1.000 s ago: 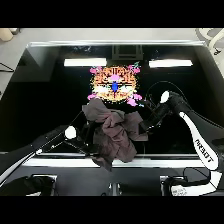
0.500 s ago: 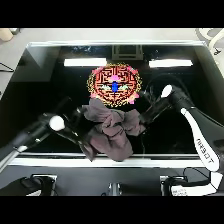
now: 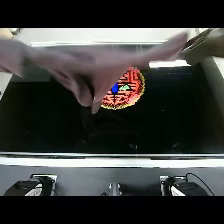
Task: Fold the shirts.
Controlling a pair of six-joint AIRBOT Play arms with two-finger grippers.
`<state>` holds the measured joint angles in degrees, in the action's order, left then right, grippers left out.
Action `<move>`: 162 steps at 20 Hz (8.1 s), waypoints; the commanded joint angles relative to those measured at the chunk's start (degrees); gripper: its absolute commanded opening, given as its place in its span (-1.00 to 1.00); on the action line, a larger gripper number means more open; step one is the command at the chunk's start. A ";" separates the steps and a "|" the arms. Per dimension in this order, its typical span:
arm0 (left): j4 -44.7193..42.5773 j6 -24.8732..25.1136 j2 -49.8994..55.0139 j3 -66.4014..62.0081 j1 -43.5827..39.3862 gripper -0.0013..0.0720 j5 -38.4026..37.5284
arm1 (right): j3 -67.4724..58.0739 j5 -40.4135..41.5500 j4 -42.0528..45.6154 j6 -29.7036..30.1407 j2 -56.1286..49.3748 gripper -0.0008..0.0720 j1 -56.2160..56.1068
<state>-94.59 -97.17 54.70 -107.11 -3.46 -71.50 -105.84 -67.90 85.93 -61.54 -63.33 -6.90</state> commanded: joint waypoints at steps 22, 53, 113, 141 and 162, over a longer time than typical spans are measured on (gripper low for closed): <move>16.70 0.76 29.97 -5.97 0.15 -0.89 24.13 | 16.68 -11.02 -3.45 -6.21 -15.87 -0.93 -0.09; 37.44 -0.35 11.26 74.47 -2.34 1.00 10.64 | 16.68 -22.14 -1.11 -0.76 -25.18 -0.92 -0.09; 25.90 10.86 32.79 24.92 9.92 0.82 -7.06 | -11.28 -21.73 0.68 -10.67 -40.83 0.35 7.69; 31.06 14.93 25.59 59.04 14.80 -0.89 6.45 | 11.10 -37.46 7.39 -2.29 -35.36 -0.40 13.60; 31.23 15.80 20.41 59.01 14.80 -0.89 6.36 | 38.21 -6.93 -10.10 -0.04 -28.63 -0.01 13.57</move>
<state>-63.37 -81.41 75.22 -48.03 11.33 -65.12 -67.61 -76.69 76.34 -61.82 -92.01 6.68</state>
